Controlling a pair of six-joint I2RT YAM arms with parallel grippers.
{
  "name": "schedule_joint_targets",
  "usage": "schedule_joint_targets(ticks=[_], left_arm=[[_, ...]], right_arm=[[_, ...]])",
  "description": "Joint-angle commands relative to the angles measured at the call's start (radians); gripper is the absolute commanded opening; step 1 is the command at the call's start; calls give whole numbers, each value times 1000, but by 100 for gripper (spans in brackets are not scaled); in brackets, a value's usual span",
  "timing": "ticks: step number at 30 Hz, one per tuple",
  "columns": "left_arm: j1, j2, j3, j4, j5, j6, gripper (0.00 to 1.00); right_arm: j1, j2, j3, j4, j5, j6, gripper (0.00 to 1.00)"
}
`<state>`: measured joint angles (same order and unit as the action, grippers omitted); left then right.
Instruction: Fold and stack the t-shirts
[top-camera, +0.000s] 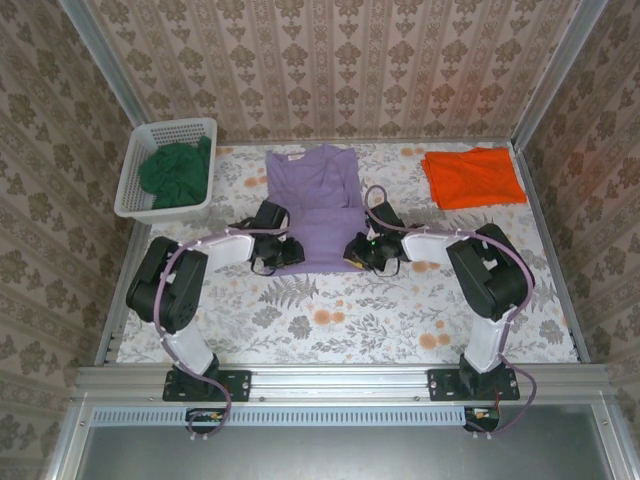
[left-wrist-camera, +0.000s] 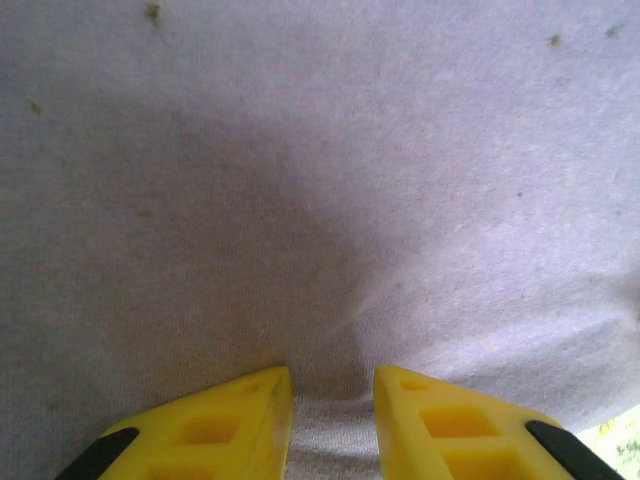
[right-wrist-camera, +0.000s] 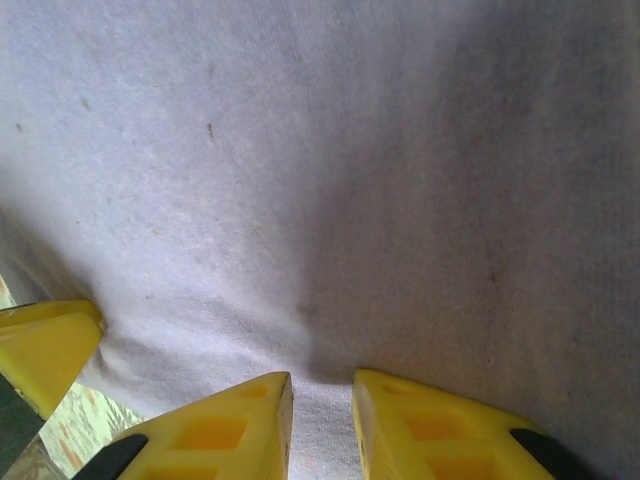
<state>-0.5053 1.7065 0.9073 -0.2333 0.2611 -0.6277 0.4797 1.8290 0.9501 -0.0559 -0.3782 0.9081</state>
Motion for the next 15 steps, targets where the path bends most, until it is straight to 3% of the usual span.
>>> schedule_joint_targets(ticks=[1,7,15], left_arm=[[-25,-59,-112,-72,-40,13,30],[-101,-214,-288,-87,-79,-60,32],[-123,-499,-371,-191,-130,-135,42]], right_arm=[[17,-48,-155,-104,59,-15,28],[105,-216,-404,-12,132,87,30],[262,-492,-523,-99,337,234,40]])
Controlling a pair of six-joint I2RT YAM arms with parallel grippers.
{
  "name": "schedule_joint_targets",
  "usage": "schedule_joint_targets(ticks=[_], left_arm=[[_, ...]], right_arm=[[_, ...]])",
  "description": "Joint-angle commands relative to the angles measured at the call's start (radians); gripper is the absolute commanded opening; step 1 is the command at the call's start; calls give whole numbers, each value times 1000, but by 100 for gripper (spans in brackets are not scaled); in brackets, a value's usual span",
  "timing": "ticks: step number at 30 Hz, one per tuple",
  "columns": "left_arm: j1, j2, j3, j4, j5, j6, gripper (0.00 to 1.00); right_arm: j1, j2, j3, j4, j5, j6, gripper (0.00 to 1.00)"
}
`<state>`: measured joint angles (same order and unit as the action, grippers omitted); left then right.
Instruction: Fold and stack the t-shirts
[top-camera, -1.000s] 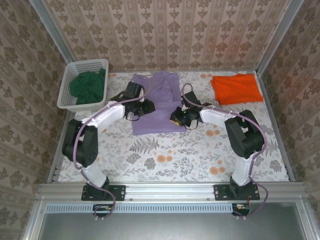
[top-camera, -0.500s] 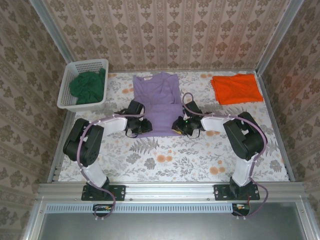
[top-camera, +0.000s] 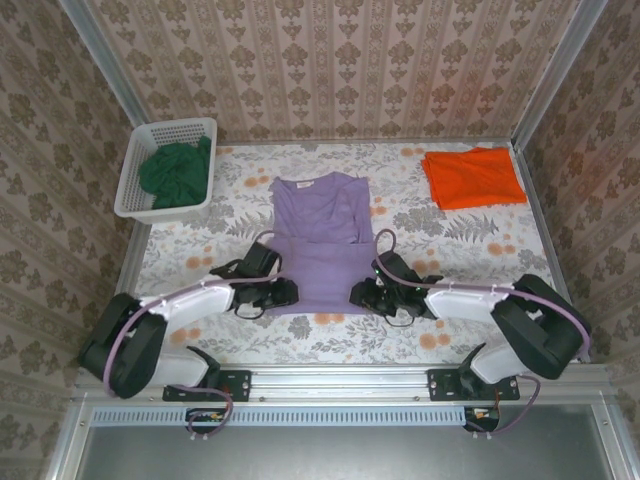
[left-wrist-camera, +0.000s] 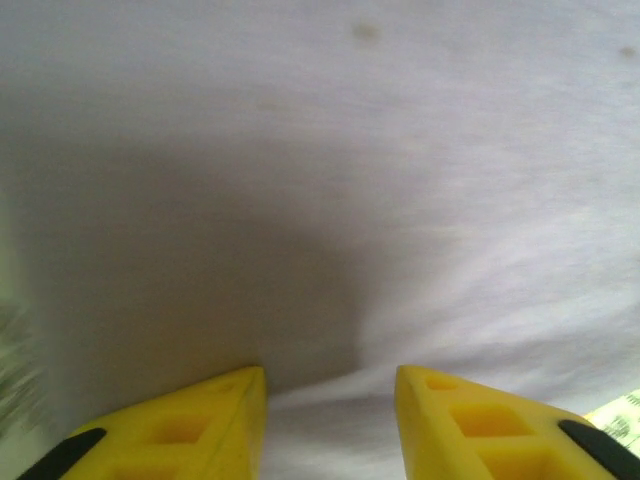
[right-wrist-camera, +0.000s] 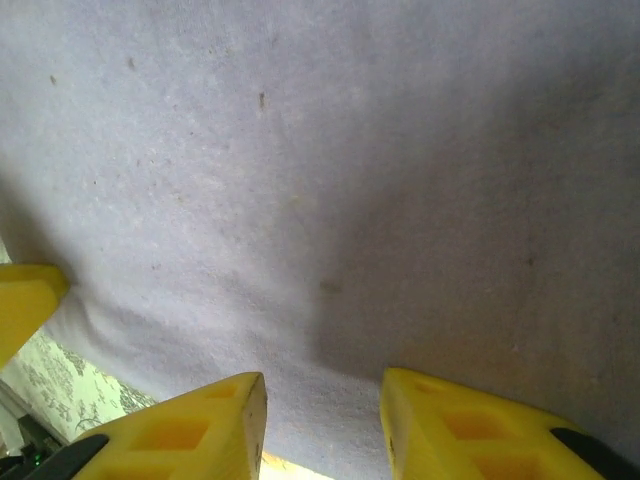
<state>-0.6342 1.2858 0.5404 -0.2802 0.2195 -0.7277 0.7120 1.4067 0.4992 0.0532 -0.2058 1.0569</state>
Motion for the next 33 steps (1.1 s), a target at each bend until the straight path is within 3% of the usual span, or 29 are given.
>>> schedule_joint_targets(ticks=[1,7,10,12,18,23,33], left_arm=[[15,-119,8,-175,-99,-29,44],[145,-296,71,-306,-6,28,48],[151,-327,104,-353,71,57,49],[114,-318,117,-363,138,62,48],[-98,-282,54,-305,122,-72,47],[-188,-264,-73,-179,84,-229,43],[-233,-225,-129,-80,20,-319,37]], right_arm=[[48,-128,-83,-224,208,104,41],[71,-476,-71,-405,388,105,58],[67,-608,-57,-507,467,60,64],[41,-642,-48,-560,457,16,66],[-65,-526,-60,-660,244,-38,59],[-67,-464,-136,-508,118,-53,52],[-68,-450,-137,-463,123,-96,47]])
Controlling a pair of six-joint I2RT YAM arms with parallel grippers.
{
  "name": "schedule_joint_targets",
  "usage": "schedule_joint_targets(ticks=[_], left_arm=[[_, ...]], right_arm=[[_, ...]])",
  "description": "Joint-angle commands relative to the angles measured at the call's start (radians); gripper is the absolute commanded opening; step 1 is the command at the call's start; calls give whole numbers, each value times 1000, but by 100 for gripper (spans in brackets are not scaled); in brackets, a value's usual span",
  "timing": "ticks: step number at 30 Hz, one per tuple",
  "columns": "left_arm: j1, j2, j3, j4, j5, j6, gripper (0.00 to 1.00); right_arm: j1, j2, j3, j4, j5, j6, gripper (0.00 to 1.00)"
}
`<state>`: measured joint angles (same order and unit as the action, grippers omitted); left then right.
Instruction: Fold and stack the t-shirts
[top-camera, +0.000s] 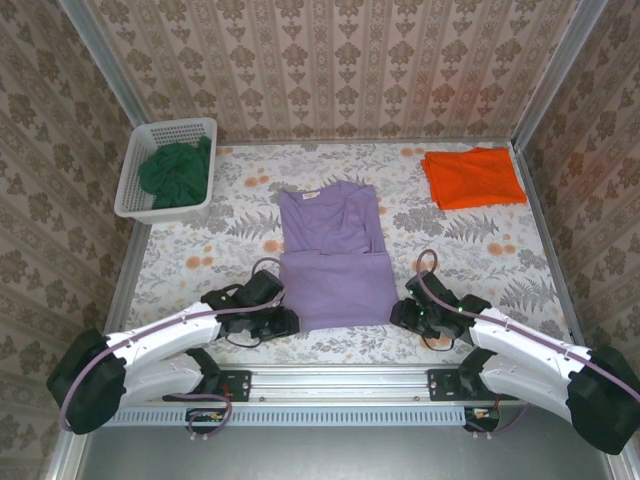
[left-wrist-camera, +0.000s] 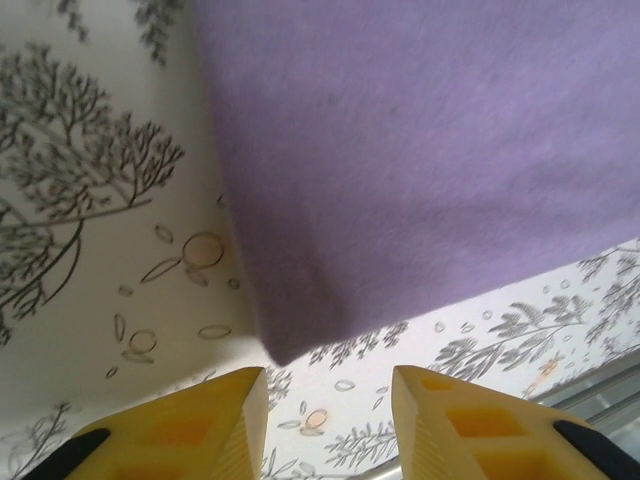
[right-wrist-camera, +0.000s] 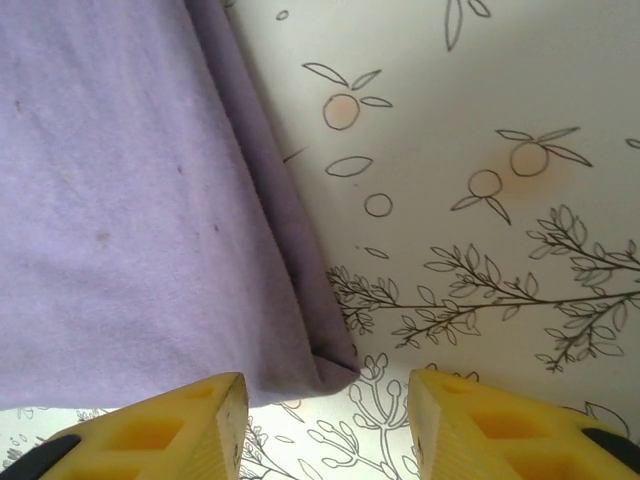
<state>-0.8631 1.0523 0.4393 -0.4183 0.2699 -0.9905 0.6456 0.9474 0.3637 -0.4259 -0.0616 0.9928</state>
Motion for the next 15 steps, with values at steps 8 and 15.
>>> schedule_joint_targets(ticks=[8,15], left_arm=[[-7,82,-23,73,-44,-48,30],[-8,115,-17,77,-70,-27,18]], right_arm=[[-3,81,9,61,-48,-53,35],[-3,109,21,57,-46,-63,21]])
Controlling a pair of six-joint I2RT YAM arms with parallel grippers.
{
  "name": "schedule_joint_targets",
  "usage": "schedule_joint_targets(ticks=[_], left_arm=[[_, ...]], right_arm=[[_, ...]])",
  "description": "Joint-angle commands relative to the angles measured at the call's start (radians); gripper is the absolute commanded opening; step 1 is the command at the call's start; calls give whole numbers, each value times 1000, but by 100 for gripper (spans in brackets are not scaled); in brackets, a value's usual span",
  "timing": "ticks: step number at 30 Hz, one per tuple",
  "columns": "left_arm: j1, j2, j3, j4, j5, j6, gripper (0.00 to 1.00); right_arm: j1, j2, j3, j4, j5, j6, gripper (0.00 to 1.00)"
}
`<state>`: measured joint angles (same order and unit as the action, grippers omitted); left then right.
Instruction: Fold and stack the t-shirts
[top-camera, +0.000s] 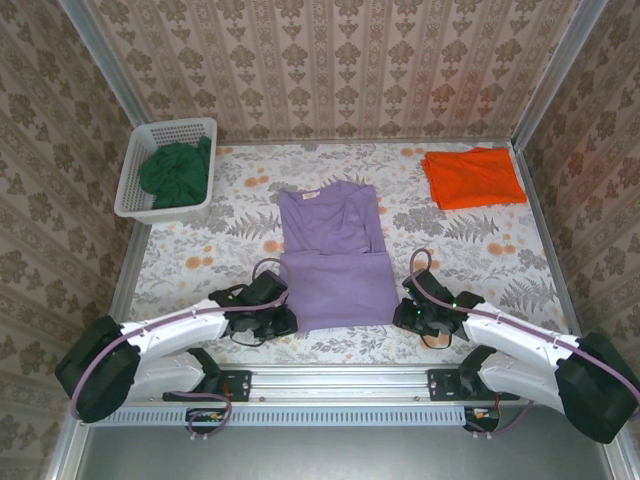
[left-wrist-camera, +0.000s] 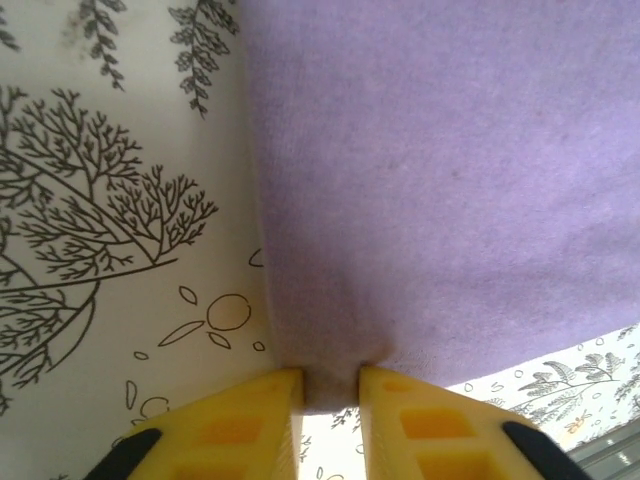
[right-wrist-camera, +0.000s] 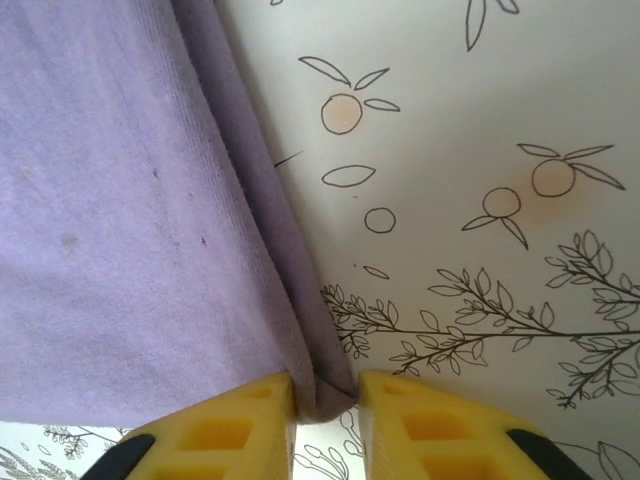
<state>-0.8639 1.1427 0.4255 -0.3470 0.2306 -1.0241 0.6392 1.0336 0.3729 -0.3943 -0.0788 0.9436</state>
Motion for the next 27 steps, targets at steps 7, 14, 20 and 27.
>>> schedule_joint_targets(ticks=[7,14,20,27], left_arm=[[-7,56,16,-38,-85,47,0],[-11,-37,84,-266,-152,131,0],[-36,-138,61,-344,-84,136,0],[-60,-262,41,-391,-6,118,0]], right_arm=[[4,27,43,-31,-13,-35,2],[10,-42,60,-125,-25,-37,0],[71,-146,9,-200,-56,27,0],[252,-232,-4,-218,-25,158,0]])
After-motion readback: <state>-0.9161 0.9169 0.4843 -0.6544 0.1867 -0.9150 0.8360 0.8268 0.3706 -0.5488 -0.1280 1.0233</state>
